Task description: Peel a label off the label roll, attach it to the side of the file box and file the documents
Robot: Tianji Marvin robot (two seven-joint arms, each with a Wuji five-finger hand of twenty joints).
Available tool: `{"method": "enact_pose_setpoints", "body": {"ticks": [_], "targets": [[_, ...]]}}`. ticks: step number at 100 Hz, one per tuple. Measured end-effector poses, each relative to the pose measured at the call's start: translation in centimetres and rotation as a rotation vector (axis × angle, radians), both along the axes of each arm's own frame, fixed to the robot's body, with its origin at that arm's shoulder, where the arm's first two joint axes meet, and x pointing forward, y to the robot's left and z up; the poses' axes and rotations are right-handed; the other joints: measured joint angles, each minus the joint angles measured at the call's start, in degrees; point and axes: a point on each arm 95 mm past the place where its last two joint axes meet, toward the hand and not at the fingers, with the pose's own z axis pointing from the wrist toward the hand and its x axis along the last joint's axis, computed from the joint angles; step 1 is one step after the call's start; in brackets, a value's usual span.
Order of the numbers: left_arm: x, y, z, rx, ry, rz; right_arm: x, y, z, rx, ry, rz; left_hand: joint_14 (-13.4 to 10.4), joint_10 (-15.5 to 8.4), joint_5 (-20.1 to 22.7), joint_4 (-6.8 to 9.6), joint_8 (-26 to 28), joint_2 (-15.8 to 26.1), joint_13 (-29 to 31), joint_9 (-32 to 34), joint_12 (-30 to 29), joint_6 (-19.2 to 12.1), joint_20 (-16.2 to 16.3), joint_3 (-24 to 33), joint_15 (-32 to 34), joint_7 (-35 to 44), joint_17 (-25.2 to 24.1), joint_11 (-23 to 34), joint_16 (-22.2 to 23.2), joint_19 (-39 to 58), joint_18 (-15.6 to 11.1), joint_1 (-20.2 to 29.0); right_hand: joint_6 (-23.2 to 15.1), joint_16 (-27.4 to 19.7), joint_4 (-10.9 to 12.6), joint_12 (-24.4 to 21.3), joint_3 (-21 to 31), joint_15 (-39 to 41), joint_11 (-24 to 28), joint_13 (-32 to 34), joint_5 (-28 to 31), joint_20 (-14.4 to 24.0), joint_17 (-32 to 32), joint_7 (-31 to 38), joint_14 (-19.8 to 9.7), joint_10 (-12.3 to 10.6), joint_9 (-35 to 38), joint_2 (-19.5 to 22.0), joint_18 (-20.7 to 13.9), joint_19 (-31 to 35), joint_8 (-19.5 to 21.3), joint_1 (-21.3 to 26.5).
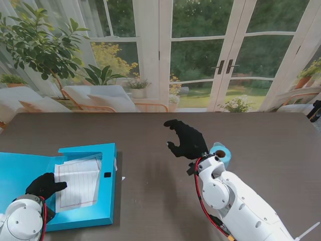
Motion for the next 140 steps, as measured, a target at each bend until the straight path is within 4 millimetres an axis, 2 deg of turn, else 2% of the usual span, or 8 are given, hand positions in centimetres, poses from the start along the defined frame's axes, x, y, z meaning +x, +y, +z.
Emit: {"method": "enact_pose_setpoints", "body": {"ticks": [12,15,30,36,59,66,99,140], "targets": [[0.0,-0.1,0.5,0.033,0.036,-0.013,0.0,-0.1,0.0,-0.002,-0.001,0.001,0.01,0.83,-0.40,-0.15,-3.19,0.61,-2.44,-1.50,-7.83,1.01,-2.71,-0.79,-8.84,-6.07,-0.98,-6.69,-5.79,-6.77,-0.02,-0.65,0.00,0.00,0.01,0.00,0.00,0.00,0.00,0.00,0.00,0.00,0.00,0.00,0.00,0.00,0.00,0.01,0.00,-0.02,0.00,0.00],[-0.1,-0.1,0.7,0.046,0.038,-0.012,0.0,-0.1,0.0,-0.002,-0.001,0.000,0.01,1.38,-0.40,-1.74,-4.20,0.63,-2.49,-1.55,-10.12,1.43,-3.22,-1.42,-10.48,-8.02,-1.06,-7.52,-6.81,-8.21,-0.02,-1.45,0.00,0.00,0.01,0.00,0.00,0.00,0.00,0.00,0.00,0.01,0.00,0.00,0.00,0.00,0.00,0.04,0.00,-0.02,0.00,0.00],[-0.6,-0.1,1.9,0.070,0.038,-0.008,0.1,-0.2,0.1,-0.001,-0.001,-0.002,0.08,2.73,-0.06,-1.75,-6.22,0.65,-3.73,-2.10,-14.41,2.74,-5.00,-1.48,-15.36,-13.68,-1.53,-12.27,-9.43,-13.13,-0.02,-2.92,0.00,0.00,0.55,0.00,0.00,0.00,0.00,0.00,0.06,0.02,0.00,0.00,0.00,0.07,0.00,0.06,0.00,-0.20,0.00,-0.02],[-0.8,-0.1,2.2,0.078,0.049,-0.010,0.1,-0.2,0.1,-0.001,-0.001,-0.003,0.09,2.93,0.07,-3.56,-6.98,0.65,-3.96,-2.09,-16.14,2.80,-5.79,-1.48,-16.82,-15.77,-1.53,-14.03,-10.52,-14.97,-0.02,-2.92,0.00,0.00,0.55,0.00,-0.01,-0.01,0.00,0.00,0.71,0.02,-0.03,-0.01,0.00,0.10,0.00,0.07,0.00,-0.45,0.00,-0.02],[-1.0,-0.2,3.8,0.161,0.008,-0.050,0.1,-0.3,0.1,-0.002,-0.007,-0.004,0.10,3.42,0.66,-3.57,-10.56,1.85,-5.63,-3.37,-25.30,2.56,-8.20,-2.52,-22.61,-23.82,-1.55,-19.69,-14.74,-23.92,-0.02,-3.55,-1.63,0.00,0.55,0.00,-1.36,-0.33,0.00,-0.02,3.37,0.04,-0.05,-0.75,0.00,0.13,0.00,0.09,0.00,-0.68,-0.33,-0.85],[-0.9,-0.7,4.5,0.178,-0.058,-0.095,0.2,-0.3,0.2,-0.004,-0.011,-0.005,0.00,2.03,0.69,-5.91,-11.40,2.61,-6.06,-4.13,-28.61,0.27,-9.66,-3.77,-24.71,-25.21,-1.55,-20.19,-16.37,-27.73,-0.05,-4.24,-2.24,-0.09,0.55,0.00,-2.50,-0.87,-0.19,-0.63,3.52,0.04,-0.06,-1.18,0.11,0.14,0.00,0.10,0.00,-0.99,-0.35,-0.87],[1.1,-5.3,7.5,0.125,-0.417,-0.357,-0.6,-1.2,1.7,0.024,0.021,0.010,-5.61,-6.88,1.41,-5.94,-12.91,2.82,-6.72,-4.55,-32.12,-9.94,-10.42,-3.56,-28.95,-27.16,-1.36,-20.72,-19.86,-42.01,-3.30,-4.24,-4.43,-1.69,0.55,-0.17,-6.58,-5.45,-1.78,-3.60,7.76,0.06,-0.16,-2.94,1.46,0.14,0.00,0.82,0.10,-4.25,-0.43,-3.87],[3.6,-12.3,6.5,-0.273,-0.635,-0.571,-3.8,-2.7,1.7,0.056,0.185,0.086,-6.42,-8.20,3.58,-5.94,-12.92,2.82,-8.06,-4.55,-33.64,-9.38,-10.19,-2.38,-31.09,-27.17,-0.06,-20.80,-21.61,-52.59,-3.31,-4.16,-5.15,-3.52,0.55,-1.34,-12.82,-10.91,-5.43,-6.22,10.07,0.46,-0.18,-5.76,2.09,0.14,0.00,5.66,0.71,-10.35,-0.99,-4.51]]}}
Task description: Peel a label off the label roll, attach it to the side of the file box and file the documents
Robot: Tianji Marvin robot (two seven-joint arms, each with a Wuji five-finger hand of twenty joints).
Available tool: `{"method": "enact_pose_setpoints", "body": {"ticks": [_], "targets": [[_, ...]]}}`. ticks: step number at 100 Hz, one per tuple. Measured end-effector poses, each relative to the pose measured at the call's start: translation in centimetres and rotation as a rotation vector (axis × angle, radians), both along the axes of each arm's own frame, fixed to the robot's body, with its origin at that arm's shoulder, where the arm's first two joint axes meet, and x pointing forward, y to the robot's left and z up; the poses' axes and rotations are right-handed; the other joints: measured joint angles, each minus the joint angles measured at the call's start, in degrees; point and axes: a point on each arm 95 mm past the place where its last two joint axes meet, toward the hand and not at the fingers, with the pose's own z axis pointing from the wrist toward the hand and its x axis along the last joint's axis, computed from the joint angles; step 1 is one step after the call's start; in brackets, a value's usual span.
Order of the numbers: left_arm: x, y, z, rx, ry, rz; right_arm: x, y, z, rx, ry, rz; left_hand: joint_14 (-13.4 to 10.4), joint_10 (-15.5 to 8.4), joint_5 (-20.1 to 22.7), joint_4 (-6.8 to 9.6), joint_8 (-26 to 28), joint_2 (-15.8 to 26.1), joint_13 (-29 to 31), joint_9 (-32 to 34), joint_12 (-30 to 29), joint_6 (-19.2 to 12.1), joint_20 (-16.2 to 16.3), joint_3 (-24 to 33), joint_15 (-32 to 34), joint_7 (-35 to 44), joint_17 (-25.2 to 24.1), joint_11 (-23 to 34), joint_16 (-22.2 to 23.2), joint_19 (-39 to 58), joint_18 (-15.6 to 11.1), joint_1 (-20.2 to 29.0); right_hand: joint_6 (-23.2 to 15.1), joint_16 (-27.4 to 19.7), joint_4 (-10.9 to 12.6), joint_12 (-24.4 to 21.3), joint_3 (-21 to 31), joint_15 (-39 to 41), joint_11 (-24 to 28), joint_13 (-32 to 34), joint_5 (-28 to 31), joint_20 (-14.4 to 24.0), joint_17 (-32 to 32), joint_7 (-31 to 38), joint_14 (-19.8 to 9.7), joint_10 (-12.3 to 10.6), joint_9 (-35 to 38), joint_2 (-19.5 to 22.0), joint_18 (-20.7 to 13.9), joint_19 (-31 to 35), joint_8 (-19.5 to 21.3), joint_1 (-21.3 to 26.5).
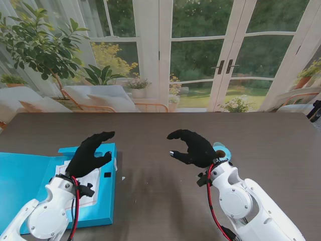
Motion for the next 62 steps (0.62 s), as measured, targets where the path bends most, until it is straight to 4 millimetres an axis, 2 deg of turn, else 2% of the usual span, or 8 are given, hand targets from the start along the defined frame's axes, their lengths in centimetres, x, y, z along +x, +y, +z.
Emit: {"method": "enact_pose_setpoints", "body": {"ticks": [4,8,34,62], "targets": [[0.2,-0.4,-0.2,-0.006,-0.008,-0.004,-0.2,-0.3,-0.1,-0.004,0.005,0.004,0.00,-0.03,0.21,0.00,0.00,0.00,-0.02,0.00,-0.05,0.00,0.00,0.01,-0.02,0.00,-0.05,0.00,-0.02,-0.63,0.00,0.00,-0.01,0.00,0.00,-0.01,-1.45,-0.17,-0.67,-0.22,0.00,0.86,0.00,-0.06,0.00,0.00,0.00,1.26,0.00,-0.32,-0.01,0.00],[0.4,-0.7,-0.4,-0.019,-0.024,-0.016,-0.5,-0.6,-0.1,-0.005,0.009,0.006,-0.25,-0.16,0.60,0.00,0.00,0.00,-0.72,-0.07,-0.11,0.00,0.00,0.03,-0.29,0.00,-0.15,-0.01,-0.43,-0.73,-0.01,0.01,-0.01,0.00,0.61,-0.01,-1.27,-0.17,-0.67,-0.22,0.00,0.99,0.00,-0.06,0.00,0.00,0.00,1.26,0.00,-0.54,-0.02,0.00],[0.8,-2.2,-1.1,-0.052,-0.017,-0.070,-2.7,-2.6,-1.3,0.050,0.029,0.013,-1.33,-1.23,0.66,0.27,0.00,-0.02,-0.83,-1.46,-0.97,0.00,0.00,0.05,-0.66,0.00,-0.84,-0.12,-1.28,-2.12,-0.36,0.01,-0.67,0.00,0.61,-0.01,-1.96,-0.50,-1.40,-0.22,0.60,1.24,0.00,-0.80,0.00,0.00,0.05,1.30,0.06,-0.96,-0.04,0.00],[0.5,-2.6,-1.3,-0.045,-0.002,-0.080,-2.6,-3.7,-1.3,0.058,0.036,-0.010,-1.41,-1.32,0.66,0.27,0.00,-0.02,-1.43,-2.21,-1.46,0.00,0.00,0.05,-0.84,0.00,-1.45,-0.22,-1.48,-2.82,-0.39,0.02,-0.69,0.00,0.61,-0.01,-1.95,-0.87,-1.53,-0.22,0.63,2.51,0.00,-0.93,0.00,0.00,0.07,1.30,0.14,-2.13,-0.13,0.00]]}}
